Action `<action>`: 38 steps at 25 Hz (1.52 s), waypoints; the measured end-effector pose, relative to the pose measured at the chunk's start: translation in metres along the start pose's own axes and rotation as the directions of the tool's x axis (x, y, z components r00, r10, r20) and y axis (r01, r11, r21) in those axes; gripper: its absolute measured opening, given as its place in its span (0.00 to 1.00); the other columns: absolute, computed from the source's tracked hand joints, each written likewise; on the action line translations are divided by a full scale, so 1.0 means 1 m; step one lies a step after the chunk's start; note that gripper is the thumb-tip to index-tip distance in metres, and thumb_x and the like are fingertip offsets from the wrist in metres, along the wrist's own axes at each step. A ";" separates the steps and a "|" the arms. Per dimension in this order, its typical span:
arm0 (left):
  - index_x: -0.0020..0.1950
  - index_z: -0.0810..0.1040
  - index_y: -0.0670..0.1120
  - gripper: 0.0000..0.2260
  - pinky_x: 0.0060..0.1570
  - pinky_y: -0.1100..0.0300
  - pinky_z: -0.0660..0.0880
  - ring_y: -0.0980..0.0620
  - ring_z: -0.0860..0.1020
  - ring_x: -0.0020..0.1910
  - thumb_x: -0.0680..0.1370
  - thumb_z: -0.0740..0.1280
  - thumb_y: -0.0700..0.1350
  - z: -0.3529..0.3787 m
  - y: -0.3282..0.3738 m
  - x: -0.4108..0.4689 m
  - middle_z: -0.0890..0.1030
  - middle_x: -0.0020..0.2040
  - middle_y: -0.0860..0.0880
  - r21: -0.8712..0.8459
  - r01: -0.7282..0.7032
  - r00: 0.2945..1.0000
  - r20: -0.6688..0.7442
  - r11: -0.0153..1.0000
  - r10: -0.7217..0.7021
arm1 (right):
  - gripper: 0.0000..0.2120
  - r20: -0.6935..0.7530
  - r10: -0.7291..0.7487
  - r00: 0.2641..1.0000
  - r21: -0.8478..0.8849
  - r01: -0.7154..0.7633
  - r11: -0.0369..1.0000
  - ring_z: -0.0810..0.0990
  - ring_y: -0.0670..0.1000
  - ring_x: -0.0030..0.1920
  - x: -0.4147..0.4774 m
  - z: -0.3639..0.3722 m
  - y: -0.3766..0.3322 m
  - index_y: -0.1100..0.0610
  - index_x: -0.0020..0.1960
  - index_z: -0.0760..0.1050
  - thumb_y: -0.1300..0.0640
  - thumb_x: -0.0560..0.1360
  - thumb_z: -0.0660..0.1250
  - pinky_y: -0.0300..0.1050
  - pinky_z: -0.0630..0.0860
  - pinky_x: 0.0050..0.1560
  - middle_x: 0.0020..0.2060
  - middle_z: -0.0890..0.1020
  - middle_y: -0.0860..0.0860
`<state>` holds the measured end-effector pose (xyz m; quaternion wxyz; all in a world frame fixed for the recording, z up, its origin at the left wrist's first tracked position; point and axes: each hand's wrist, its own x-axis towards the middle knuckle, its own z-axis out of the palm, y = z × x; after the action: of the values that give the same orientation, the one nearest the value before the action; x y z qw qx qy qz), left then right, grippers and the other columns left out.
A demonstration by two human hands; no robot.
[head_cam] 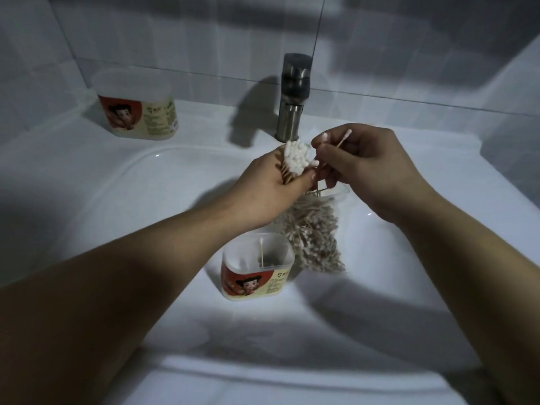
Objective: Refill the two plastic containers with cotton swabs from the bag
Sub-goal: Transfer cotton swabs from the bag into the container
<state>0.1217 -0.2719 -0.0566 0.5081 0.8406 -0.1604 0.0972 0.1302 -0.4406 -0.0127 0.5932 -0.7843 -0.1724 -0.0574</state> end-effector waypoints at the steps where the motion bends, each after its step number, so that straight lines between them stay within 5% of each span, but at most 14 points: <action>1: 0.65 0.80 0.50 0.14 0.59 0.56 0.78 0.59 0.81 0.56 0.80 0.67 0.48 0.000 0.000 0.000 0.84 0.55 0.55 -0.037 -0.012 1.000 0.010 0.999 0.012 | 0.04 0.002 0.003 1.000 0.018 -0.003 1.000 0.81 0.52 0.29 0.000 0.000 -0.001 0.67 0.51 0.80 0.69 0.79 0.66 0.40 0.77 0.32 0.31 0.81 0.55; 11: 0.56 0.78 0.41 0.05 0.48 0.61 0.78 0.58 0.82 0.44 0.83 0.65 0.41 0.001 0.001 0.002 0.83 0.43 0.52 -0.183 0.020 1.000 -0.013 0.983 -0.023 | 0.03 -0.112 0.057 0.992 0.170 -0.037 0.985 0.81 0.53 0.35 0.001 -0.002 -0.003 0.62 0.51 0.81 0.64 0.79 0.68 0.43 0.78 0.35 0.37 0.85 0.56; 18: 0.57 0.78 0.43 0.05 0.44 0.57 0.77 0.55 0.78 0.38 0.84 0.63 0.40 0.001 0.004 0.005 0.80 0.39 0.52 -0.483 0.156 0.974 -0.068 0.862 -0.214 | 0.02 -0.119 0.127 0.985 0.268 -0.091 0.959 0.81 0.53 0.34 0.004 -0.005 -0.001 0.62 0.47 0.81 0.66 0.78 0.70 0.43 0.79 0.39 0.35 0.83 0.55; 24: 0.54 0.80 0.43 0.04 0.44 0.57 0.78 0.52 0.77 0.40 0.83 0.66 0.41 0.000 0.009 0.006 0.79 0.40 0.48 -0.688 0.231 0.940 -0.024 0.688 -0.340 | 0.03 0.020 0.138 0.990 0.155 -0.139 0.978 0.86 0.58 0.39 -0.001 -0.001 -0.002 0.61 0.46 0.81 0.67 0.77 0.71 0.49 0.84 0.45 0.33 0.84 0.53; 28: 0.58 0.80 0.44 0.06 0.50 0.56 0.81 0.48 0.82 0.50 0.84 0.65 0.43 0.000 0.011 0.005 0.85 0.54 0.41 -0.697 0.250 0.937 -0.001 0.672 -0.350 | 0.04 0.062 0.139 0.988 0.106 -0.145 0.984 0.87 0.57 0.41 -0.003 0.000 -0.002 0.60 0.47 0.81 0.66 0.78 0.69 0.52 0.85 0.44 0.35 0.85 0.54; 34: 0.47 0.76 0.45 0.08 0.41 0.52 0.81 0.55 0.79 0.36 0.85 0.64 0.45 -0.004 0.015 0.009 0.77 0.37 0.50 -0.813 0.200 0.904 -0.063 0.547 -0.423 | 0.04 -0.049 0.110 0.993 -0.013 -0.111 0.994 0.81 0.50 0.41 0.000 -0.002 0.001 0.56 0.45 0.83 0.61 0.78 0.71 0.47 0.80 0.35 0.45 0.84 0.58; 38: 0.44 0.75 0.47 0.09 0.31 0.59 0.73 0.55 0.73 0.32 0.84 0.65 0.45 -0.003 0.018 0.009 0.74 0.35 0.51 -0.789 0.211 0.901 -0.072 0.578 -0.427 | 0.04 -0.024 0.044 0.999 -0.099 -0.046 0.994 0.82 0.49 0.37 -0.002 0.002 0.002 0.57 0.51 0.83 0.62 0.79 0.70 0.44 0.80 0.34 0.39 0.84 0.56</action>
<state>0.1234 -0.2784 -0.0378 0.8397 0.5409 0.0356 0.0334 0.1284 -0.4397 -0.0154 0.5565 -0.8158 -0.1450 -0.0612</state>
